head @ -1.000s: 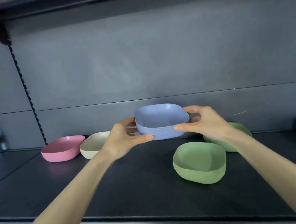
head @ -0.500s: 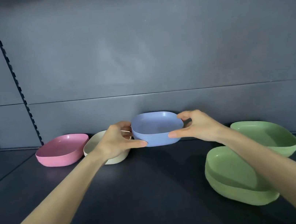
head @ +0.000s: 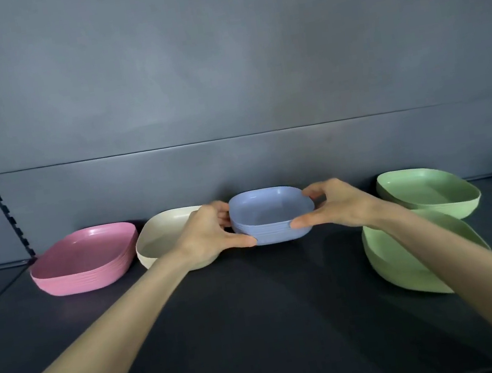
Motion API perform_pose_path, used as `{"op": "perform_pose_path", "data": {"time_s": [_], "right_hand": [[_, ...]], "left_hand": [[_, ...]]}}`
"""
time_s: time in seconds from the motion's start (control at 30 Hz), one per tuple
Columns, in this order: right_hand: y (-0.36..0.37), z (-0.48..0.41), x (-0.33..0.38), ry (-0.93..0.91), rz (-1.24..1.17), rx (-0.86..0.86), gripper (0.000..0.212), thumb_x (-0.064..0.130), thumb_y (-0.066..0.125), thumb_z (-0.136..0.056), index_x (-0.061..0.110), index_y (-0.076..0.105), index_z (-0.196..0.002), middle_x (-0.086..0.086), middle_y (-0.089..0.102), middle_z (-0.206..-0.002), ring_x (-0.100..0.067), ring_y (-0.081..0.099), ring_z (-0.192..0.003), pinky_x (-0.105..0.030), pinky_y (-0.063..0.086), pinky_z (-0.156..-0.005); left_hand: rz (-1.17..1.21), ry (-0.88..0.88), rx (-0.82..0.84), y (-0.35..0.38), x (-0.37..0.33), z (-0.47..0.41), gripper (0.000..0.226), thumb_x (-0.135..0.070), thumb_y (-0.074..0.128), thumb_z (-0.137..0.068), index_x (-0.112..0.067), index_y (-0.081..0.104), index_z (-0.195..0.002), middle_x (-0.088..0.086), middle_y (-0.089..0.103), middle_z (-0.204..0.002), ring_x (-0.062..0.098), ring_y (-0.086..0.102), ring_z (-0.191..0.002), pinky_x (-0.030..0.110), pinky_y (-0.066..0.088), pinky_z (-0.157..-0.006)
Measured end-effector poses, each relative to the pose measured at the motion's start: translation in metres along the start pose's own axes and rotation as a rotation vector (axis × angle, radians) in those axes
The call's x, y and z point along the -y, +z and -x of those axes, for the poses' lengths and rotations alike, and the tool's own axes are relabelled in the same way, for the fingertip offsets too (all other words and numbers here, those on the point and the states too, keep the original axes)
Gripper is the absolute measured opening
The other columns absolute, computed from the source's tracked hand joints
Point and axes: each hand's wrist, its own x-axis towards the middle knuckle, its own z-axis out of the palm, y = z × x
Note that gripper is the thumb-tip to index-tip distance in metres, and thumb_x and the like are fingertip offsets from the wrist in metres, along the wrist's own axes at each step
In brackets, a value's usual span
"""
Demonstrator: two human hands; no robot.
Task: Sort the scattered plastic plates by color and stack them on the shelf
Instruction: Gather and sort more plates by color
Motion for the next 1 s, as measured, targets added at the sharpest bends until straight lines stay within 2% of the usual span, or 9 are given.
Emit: {"op": "perform_pose_path", "data": {"time_s": [0.13,0.2,0.33,0.4,0.53,0.63,0.77,0.87,1.0], "right_hand": [[0.004,-0.003,-0.003,0.020,0.001,0.002,0.085,0.056,0.082,-0.048,0.015,0.061,-0.120,0.003,0.066,-0.108,-0.016,0.063,-0.100,-0.037,0.050,-0.093],[0.006,-0.006,-0.005,0.026,0.007,0.014,0.097,0.061,0.081,-0.041,0.015,0.059,-0.123,0.001,0.066,-0.112,-0.016,0.063,-0.103,-0.037,0.050,-0.095],[0.009,-0.010,-0.011,0.034,0.035,0.035,0.111,0.069,0.077,-0.033,0.014,0.055,-0.127,0.000,0.064,-0.117,-0.018,0.062,-0.106,-0.037,0.049,-0.097],[0.008,-0.010,-0.014,0.029,0.058,0.047,0.109,0.069,0.077,-0.034,0.015,0.056,-0.126,0.000,0.064,-0.117,-0.017,0.062,-0.105,-0.037,0.050,-0.096],[0.009,-0.011,-0.017,0.032,0.089,0.088,0.104,0.067,0.078,-0.037,0.016,0.056,-0.125,0.001,0.064,-0.116,-0.016,0.062,-0.103,-0.037,0.049,-0.096],[0.009,-0.012,-0.019,0.030,0.094,0.110,0.107,0.066,0.080,-0.036,0.016,0.054,-0.128,0.003,0.063,-0.120,-0.017,0.061,-0.108,-0.037,0.048,-0.098],[0.007,-0.015,-0.020,0.029,0.115,0.119,0.107,0.066,0.079,-0.036,0.016,0.054,-0.128,0.004,0.062,-0.122,-0.016,0.060,-0.110,-0.037,0.047,-0.099],[0.008,-0.017,-0.020,0.028,0.117,0.120,0.107,0.066,0.079,-0.036,0.016,0.054,-0.128,0.005,0.062,-0.122,-0.016,0.060,-0.111,-0.037,0.047,-0.100],[0.009,-0.016,-0.019,0.029,0.131,0.116,0.105,0.067,0.078,-0.036,0.016,0.056,-0.126,0.004,0.063,-0.122,-0.016,0.060,-0.111,-0.037,0.047,-0.100]], "left_hand": [[-0.049,0.023,0.035,-0.002,0.001,-0.003,0.048,-0.003,0.087,-0.060,-0.012,0.060,-0.099,-0.008,0.067,-0.082,0.002,0.064,-0.075,0.008,0.050,-0.065],[-0.099,0.023,0.037,-0.002,0.002,-0.004,0.047,-0.008,0.087,-0.060,-0.011,0.062,-0.099,-0.009,0.068,-0.082,0.001,0.064,-0.076,0.010,0.051,-0.067],[-0.282,-0.001,0.046,0.000,0.003,-0.005,0.063,-0.039,0.086,-0.047,-0.008,0.065,-0.098,0.004,0.071,-0.088,0.021,0.066,-0.086,0.041,0.054,-0.082],[-0.381,-0.002,0.052,0.003,0.003,-0.006,0.073,-0.050,0.080,-0.042,-0.004,0.064,-0.097,0.010,0.069,-0.092,0.027,0.064,-0.088,0.046,0.052,-0.081],[-0.507,0.017,0.027,0.007,0.001,-0.006,0.058,-0.040,0.085,-0.057,-0.002,0.062,-0.095,0.008,0.062,-0.097,0.025,0.058,-0.098,0.041,0.048,-0.085],[-0.610,0.034,0.015,0.006,0.000,-0.004,0.056,-0.045,0.081,-0.062,-0.010,0.059,-0.099,-0.005,0.052,-0.091,0.020,0.051,-0.096,0.030,0.034,-0.087],[-0.751,0.055,-0.018,0.002,-0.002,-0.002,0.071,-0.055,0.075,-0.066,-0.019,0.056,-0.123,-0.004,0.058,-0.116,0.018,0.042,-0.117,0.032,0.025,-0.092],[-0.748,0.055,-0.024,0.000,-0.003,-0.002,0.077,-0.055,0.075,-0.066,-0.020,0.051,-0.130,-0.003,0.055,-0.128,0.017,0.037,-0.125,0.033,0.022,-0.097],[-0.731,0.046,-0.015,-0.001,-0.004,-0.001,0.077,-0.054,0.076,-0.066,-0.019,0.051,-0.131,-0.003,0.054,-0.129,0.017,0.037,-0.126,0.033,0.022,-0.098]]}}
